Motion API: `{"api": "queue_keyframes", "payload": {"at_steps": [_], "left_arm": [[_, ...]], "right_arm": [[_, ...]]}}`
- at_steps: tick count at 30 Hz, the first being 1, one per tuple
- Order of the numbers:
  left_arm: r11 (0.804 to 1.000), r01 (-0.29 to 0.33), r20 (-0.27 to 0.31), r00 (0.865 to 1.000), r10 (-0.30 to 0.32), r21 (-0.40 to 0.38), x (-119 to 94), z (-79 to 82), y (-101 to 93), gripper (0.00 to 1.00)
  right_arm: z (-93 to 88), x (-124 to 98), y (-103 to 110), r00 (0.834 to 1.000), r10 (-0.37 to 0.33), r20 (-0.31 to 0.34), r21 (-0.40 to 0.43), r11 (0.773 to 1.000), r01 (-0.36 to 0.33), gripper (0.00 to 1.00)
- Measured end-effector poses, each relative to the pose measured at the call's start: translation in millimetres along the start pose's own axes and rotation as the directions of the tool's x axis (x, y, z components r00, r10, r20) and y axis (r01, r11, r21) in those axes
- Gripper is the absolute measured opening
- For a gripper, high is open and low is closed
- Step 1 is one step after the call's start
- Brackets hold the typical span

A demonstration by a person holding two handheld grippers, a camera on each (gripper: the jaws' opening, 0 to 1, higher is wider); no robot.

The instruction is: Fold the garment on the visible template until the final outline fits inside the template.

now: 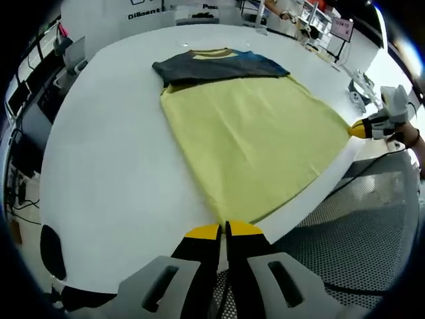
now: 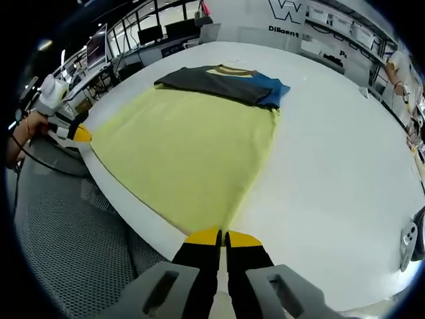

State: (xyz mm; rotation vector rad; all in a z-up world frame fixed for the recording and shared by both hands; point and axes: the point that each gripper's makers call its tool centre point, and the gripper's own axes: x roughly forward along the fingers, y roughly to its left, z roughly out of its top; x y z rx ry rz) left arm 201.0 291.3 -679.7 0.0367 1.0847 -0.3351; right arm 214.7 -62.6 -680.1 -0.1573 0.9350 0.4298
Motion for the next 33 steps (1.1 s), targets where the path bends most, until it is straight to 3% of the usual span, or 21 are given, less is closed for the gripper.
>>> {"api": "queue_keyframes", "payload": {"at_steps": [6, 12, 23, 33], "left_arm": [[1.000, -0.006, -0.003, 1.000, 0.006, -0.012, 1, -0.3, 1.4, 0.07], [1.000, 0.005, -0.005, 1.000, -0.005, -0.019, 1, -0.4, -0.6, 0.07], [1.000, 0.007, -0.003, 1.000, -0.007, 0.027, -3, -0.4, -2.1, 0.07], [0.998, 0.006, -0.019, 1.000, -0.005, 0.056, -11, -2.3, -1.7, 0.07]], "right_arm": [[-4.2, 0, -7, 0.999, -0.031, -0.021, 0.004, 0.999, 0.032, 0.00], [-4.0, 1, -4, 1.000, -0.017, -0.023, -0.012, 1.000, 0.017, 0.00], [-0.4, -7, -2, 1.000, -0.019, -0.012, -0.010, 1.000, 0.018, 0.00], [-1.2, -14, 3, 0.999, 0.006, -0.049, -0.038, 0.999, -0.007, 0.00]]}}
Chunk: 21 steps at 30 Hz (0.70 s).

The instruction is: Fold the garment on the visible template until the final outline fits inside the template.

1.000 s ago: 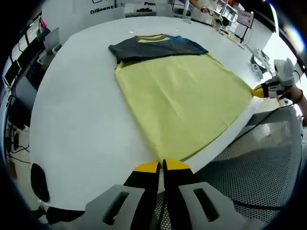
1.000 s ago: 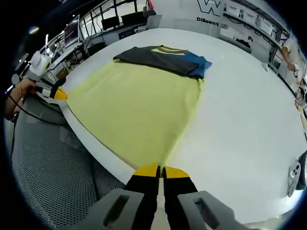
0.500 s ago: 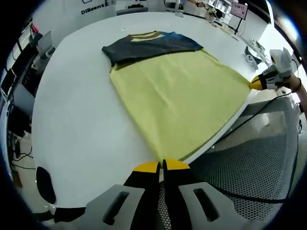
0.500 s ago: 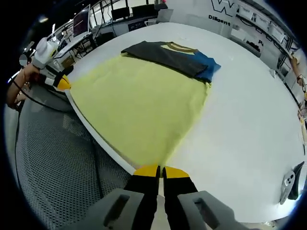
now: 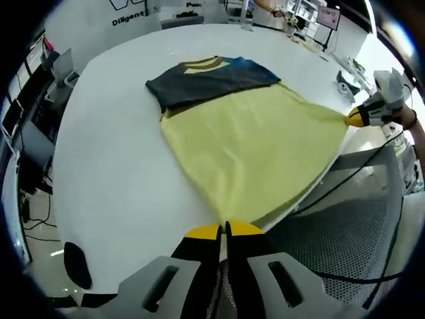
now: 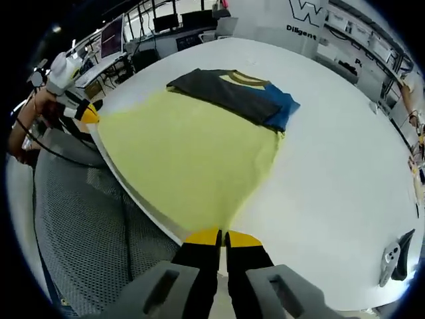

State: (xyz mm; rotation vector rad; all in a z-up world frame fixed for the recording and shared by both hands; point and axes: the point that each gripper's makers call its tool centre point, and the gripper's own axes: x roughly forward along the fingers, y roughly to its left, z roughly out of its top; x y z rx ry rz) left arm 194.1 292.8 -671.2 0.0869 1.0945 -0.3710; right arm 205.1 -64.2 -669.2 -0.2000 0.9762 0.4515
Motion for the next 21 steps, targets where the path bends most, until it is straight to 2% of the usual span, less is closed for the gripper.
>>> {"api": "queue_keyframes", "payload": {"at_steps": [6, 10, 15, 21], "left_arm": [[0.999, 0.003, -0.005, 1.000, -0.002, 0.036, -12, 0.9, -1.6, 0.07], [0.997, 0.014, -0.031, 0.999, -0.012, 0.070, -20, -2.6, -3.7, 0.07], [0.997, 0.024, -0.060, 0.998, -0.019, 0.075, -24, -7.7, -6.1, 0.07], [0.993, 0.028, -0.081, 0.997, -0.019, 0.117, -29, -9.3, -6.7, 0.07]], "right_arm": [[0.2, -9, 6, 0.999, 0.018, -0.035, -0.022, 1.000, -0.019, 0.00], [-3.7, -18, 13, 0.996, 0.043, -0.079, -0.054, 0.997, -0.047, 0.00], [-6.9, -24, 17, 0.992, 0.054, -0.112, -0.079, 0.995, -0.063, 0.00], [-8.4, -28, 23, 0.989, 0.057, -0.138, -0.120, 0.990, -0.074, 0.00]]}}
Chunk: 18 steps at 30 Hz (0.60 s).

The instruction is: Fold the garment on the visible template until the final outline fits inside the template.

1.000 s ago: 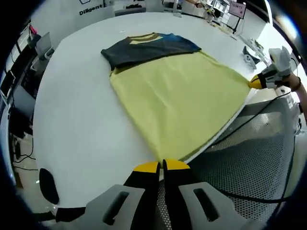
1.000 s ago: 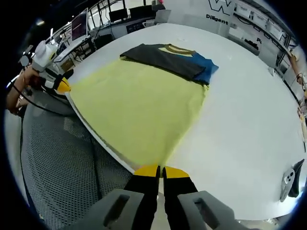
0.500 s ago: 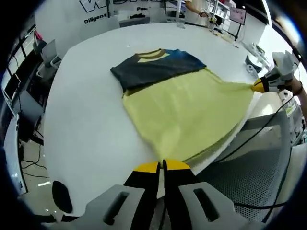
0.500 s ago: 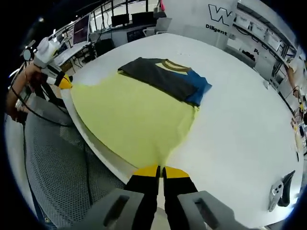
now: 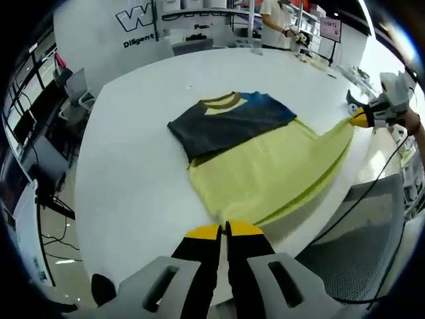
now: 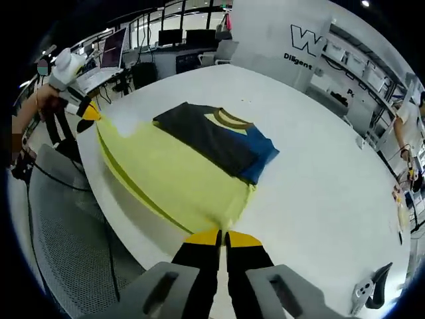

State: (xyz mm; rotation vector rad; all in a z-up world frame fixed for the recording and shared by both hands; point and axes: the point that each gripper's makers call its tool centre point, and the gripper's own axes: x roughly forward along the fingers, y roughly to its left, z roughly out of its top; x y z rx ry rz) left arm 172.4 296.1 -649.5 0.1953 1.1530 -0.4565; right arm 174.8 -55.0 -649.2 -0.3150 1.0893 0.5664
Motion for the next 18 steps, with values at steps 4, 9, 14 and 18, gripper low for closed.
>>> {"api": "queue_keyframes", "payload": {"at_steps": [4, 9, 14, 18], "left_arm": [[1.000, 0.005, 0.005, 1.000, -0.005, 0.011, -9, 5.4, -2.8, 0.07], [1.000, 0.005, 0.005, 1.000, -0.005, 0.014, -17, 14.9, 1.1, 0.07], [1.000, -0.023, 0.062, 0.998, 0.022, 0.018, -32, 40.6, 12.7, 0.07], [0.999, -0.050, 0.115, 0.992, 0.047, 0.020, -40, 61.6, 19.6, 0.07]], "right_arm": [[5.6, -8, -1, 1.000, -0.010, 0.016, 0.006, 1.000, 0.010, 0.00], [11.0, -17, -2, 1.000, -0.004, -0.002, 0.023, 1.000, 0.004, 0.00], [37.5, -33, -10, 0.997, -0.043, 0.058, -0.017, 0.999, 0.044, 0.00], [62.0, -43, -21, 0.990, -0.075, 0.118, -0.039, 0.996, 0.080, 0.00]]}}
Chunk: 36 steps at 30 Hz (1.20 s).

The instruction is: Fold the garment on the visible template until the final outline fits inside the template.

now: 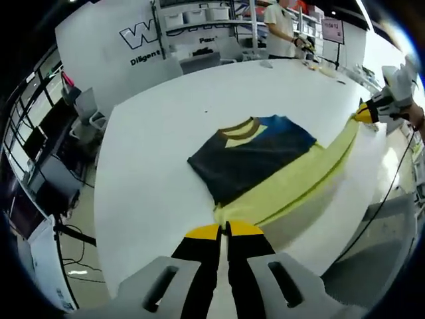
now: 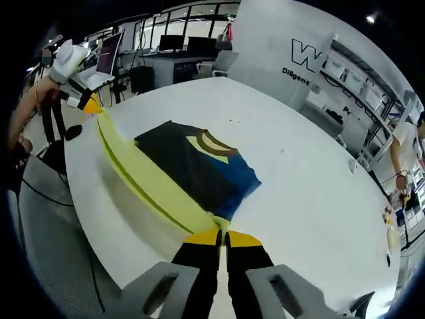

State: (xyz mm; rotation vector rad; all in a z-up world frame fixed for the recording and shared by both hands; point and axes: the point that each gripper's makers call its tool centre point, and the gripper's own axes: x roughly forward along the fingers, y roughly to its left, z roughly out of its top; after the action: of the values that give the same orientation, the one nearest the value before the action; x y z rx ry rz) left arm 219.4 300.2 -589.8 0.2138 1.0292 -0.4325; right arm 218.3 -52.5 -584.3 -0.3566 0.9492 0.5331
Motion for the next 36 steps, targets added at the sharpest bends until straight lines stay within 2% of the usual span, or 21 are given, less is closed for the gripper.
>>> {"api": "queue_keyframes", "payload": {"at_steps": [3, 6, 8, 11, 14, 17, 18, 20, 26, 28, 29, 31, 34, 36], "left_arm": [[1.000, -0.016, 0.025, 1.000, 0.016, 0.002, -2, 15.0, 8.1, 0.07], [1.000, -0.025, 0.040, 0.999, 0.024, 0.004, -3, 22.8, 10.1, 0.07], [0.999, -0.041, 0.061, 0.997, 0.040, 0.005, -5, 35.2, 16.3, 0.07], [0.999, -0.048, 0.075, 0.996, 0.047, 0.003, -6, 42.4, 19.0, 0.07], [0.997, -0.074, 0.105, 0.992, 0.073, 0.005, -7, 60.3, 25.4, 0.07], [0.996, -0.084, 0.120, 0.989, 0.083, 0.011, -8, 69.4, 28.2, 0.07], [0.995, -0.096, 0.129, 0.987, 0.093, 0.018, -8, 78.8, 32.1, 0.07], [0.994, -0.110, 0.131, 0.986, 0.107, 0.012, -8, 84.7, 36.3, 0.07], [0.990, -0.133, 0.147, 0.981, 0.127, 0.034, -6, 99.6, 42.4, 0.07], [0.989, -0.140, 0.154, 0.979, 0.132, 0.040, -5, 107.8, 47.0, 0.07], [0.987, -0.152, 0.160, 0.977, 0.142, 0.049, -4, 116.9, 53.1, 0.07], [0.987, -0.152, 0.167, 0.976, 0.143, 0.043, -2, 123.9, 57.7, 0.07], [0.986, -0.163, 0.195, 0.969, 0.155, 0.024, 5, 145.5, 69.3, 0.07], [0.985, -0.171, 0.199, 0.966, 0.165, 0.013, 7, 150.8, 73.0, 0.07]], "right_arm": [[15.5, -2, -8, 0.999, -0.018, 0.029, -0.018, 1.000, 0.018, 0.00], [23.9, -2, -14, 0.999, -0.028, 0.043, -0.027, 0.999, 0.029, 0.00], [36.6, -1, -22, 0.997, -0.036, 0.062, -0.041, 0.998, 0.039, 0.00], [42.0, 0, -26, 0.997, -0.042, 0.070, -0.048, 0.998, 0.046, 0.00], [53.6, 1, -33, 0.995, -0.053, 0.089, -0.062, 0.996, 0.059, 0.00], [59.9, 1, -37, 0.994, -0.058, 0.097, -0.071, 0.995, 0.065, 0.00], [68.4, 2, -42, 0.992, -0.062, 0.110, -0.080, 0.994, 0.071, 0.00], [75.6, 3, -46, 0.990, -0.065, 0.126, -0.085, 0.993, 0.076, 0.00], [92.0, 7, -57, 0.988, -0.081, 0.134, -0.106, 0.990, 0.096, 0.00], [102.5, 9, -65, 0.986, -0.092, 0.140, -0.104, 0.989, 0.107, 0.00], [113.0, 11, -69, 0.986, -0.093, 0.139, -0.112, 0.988, 0.109, 0.00], [119.2, 15, -74, 0.986, -0.101, 0.134, -0.130, 0.984, 0.118, 0.00], [134.5, 24, -87, 0.983, -0.122, 0.140, -0.141, 0.980, 0.142, 0.00], [141.2, 27, -93, 0.981, -0.131, 0.147, -0.138, 0.979, 0.151, 0.00]]}}
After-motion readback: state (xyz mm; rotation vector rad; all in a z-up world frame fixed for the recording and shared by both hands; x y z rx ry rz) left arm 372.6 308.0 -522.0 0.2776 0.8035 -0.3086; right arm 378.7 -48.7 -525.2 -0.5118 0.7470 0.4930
